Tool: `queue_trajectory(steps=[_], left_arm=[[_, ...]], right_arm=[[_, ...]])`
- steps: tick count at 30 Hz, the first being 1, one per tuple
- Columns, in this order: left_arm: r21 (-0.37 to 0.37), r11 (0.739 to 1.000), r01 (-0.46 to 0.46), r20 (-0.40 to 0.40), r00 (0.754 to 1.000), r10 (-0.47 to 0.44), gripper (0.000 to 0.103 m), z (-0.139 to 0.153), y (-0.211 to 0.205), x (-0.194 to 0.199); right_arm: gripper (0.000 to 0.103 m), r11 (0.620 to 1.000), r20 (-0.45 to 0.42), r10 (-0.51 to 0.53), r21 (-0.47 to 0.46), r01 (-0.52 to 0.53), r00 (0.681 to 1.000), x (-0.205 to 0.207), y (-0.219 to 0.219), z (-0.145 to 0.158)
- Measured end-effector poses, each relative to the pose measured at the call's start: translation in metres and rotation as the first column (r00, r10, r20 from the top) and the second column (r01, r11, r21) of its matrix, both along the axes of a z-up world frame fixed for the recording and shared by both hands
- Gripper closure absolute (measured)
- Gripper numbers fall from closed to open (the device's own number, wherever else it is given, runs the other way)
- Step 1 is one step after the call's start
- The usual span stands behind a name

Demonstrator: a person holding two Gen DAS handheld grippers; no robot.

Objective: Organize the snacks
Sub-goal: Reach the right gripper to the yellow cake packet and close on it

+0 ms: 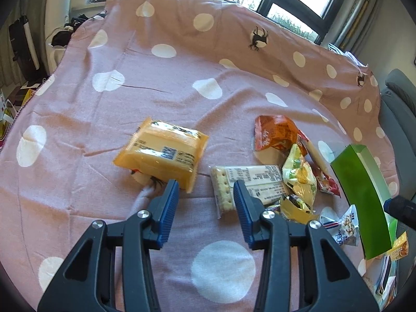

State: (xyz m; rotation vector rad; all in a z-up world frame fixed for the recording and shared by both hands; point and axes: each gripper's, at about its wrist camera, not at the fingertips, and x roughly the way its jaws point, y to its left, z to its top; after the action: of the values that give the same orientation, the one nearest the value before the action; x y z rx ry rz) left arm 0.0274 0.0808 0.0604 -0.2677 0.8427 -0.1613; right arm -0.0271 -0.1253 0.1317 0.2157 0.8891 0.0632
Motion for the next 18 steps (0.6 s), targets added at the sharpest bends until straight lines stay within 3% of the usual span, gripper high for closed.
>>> queue_trajectory(steps=[4, 11, 18], left_arm=[[-0.033, 0.999, -0.017, 0.011, 1.000, 0.017, 0.056, 0.009, 0.009, -0.004], [0.051, 0.995, -0.086, 0.033, 0.996, 0.084, 0.027, 0.022, 0.023, -0.010], [0.004, 0.993, -0.114, -0.024, 0.993, 0.114, 0.023, 0.016, 0.054, 0.000]], right_arm=[[0.023, 0.999, 0.013, 0.020, 0.032, -0.020, 1.000, 0.011, 0.003, 0.002], [0.018, 0.992, -0.007, 0.125, 0.036, -0.125, 0.992, 0.047, 0.031, 0.005], [0.012, 0.969, -0.057, 0.213, 0.141, -0.203, 0.975, 0.093, 0.055, 0.000]])
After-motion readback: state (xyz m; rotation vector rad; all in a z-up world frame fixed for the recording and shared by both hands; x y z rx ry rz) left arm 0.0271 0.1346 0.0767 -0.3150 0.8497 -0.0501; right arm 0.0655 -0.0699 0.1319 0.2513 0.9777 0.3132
